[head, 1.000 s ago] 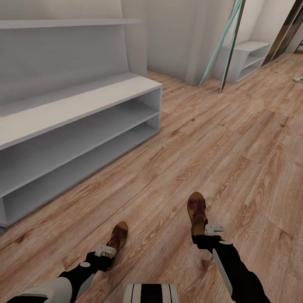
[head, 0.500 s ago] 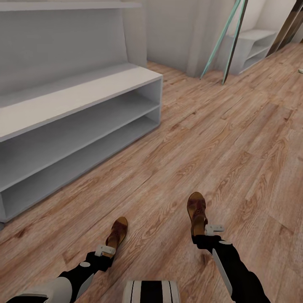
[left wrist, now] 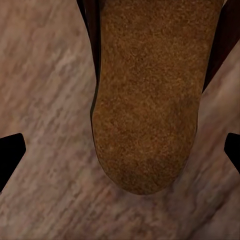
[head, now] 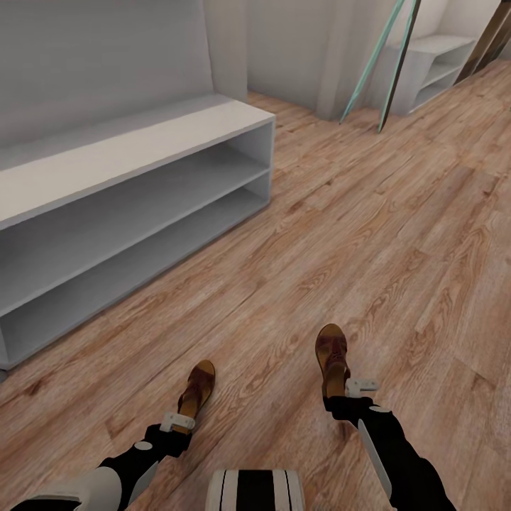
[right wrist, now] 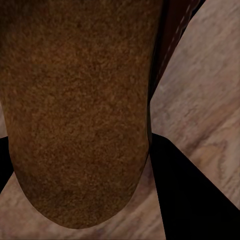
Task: Pick up the two gym shoes and the two sandals from the corridor floor and place them onto the hallstand (shoe rack) in the corridor, making sure they are on the rack and not on the floor. Arrange them so the two gym shoes are next to each other and the two sandals are next to each other.
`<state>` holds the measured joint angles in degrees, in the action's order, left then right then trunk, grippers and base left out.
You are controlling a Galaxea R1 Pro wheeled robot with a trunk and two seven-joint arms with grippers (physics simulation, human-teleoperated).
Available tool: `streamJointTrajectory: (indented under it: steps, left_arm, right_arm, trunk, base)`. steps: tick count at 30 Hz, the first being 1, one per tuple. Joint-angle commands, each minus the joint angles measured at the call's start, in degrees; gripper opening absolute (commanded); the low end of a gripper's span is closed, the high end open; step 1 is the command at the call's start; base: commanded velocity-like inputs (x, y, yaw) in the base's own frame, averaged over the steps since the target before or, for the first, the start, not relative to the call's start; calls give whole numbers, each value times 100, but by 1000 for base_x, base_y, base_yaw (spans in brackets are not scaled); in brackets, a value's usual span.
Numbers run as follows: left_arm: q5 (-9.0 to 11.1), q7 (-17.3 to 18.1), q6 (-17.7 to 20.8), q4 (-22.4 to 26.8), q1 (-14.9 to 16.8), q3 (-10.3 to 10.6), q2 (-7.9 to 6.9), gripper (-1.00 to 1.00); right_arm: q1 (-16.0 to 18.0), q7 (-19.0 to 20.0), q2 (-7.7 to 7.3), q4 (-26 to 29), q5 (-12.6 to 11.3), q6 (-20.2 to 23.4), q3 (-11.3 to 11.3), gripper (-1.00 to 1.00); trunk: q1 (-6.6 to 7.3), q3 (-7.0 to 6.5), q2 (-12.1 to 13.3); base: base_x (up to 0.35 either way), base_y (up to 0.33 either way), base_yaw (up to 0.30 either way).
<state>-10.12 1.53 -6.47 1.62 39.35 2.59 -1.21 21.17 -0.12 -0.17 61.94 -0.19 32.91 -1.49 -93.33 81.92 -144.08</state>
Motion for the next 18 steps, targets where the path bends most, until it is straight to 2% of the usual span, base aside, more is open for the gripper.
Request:
streamJointTrajectory:
  steps: [1, 10, 18]
  left_arm:
    - [-25, 5, -20, -4, 3, 22, -2, 100]
    - [-25, -3, -20, 19, 3, 14, -44, 100]
    - [-25, -3, -20, 22, 3, 13, -62, 100]
  right_arm:
    - [1, -15, 0, 8, -16, 31, 0, -100]
    - [1, -14, -1, 7, -16, 31, 0, -100]
    - [1, -14, -2, 11, -16, 31, 0, -100]
  trunk:
    - [1, 10, -1]
    - [-20, 252, -12]
    - [-20, 262, -12]
  base:
    - [0, 0, 0]
    - [0, 0, 0]
    - [0, 0, 0]
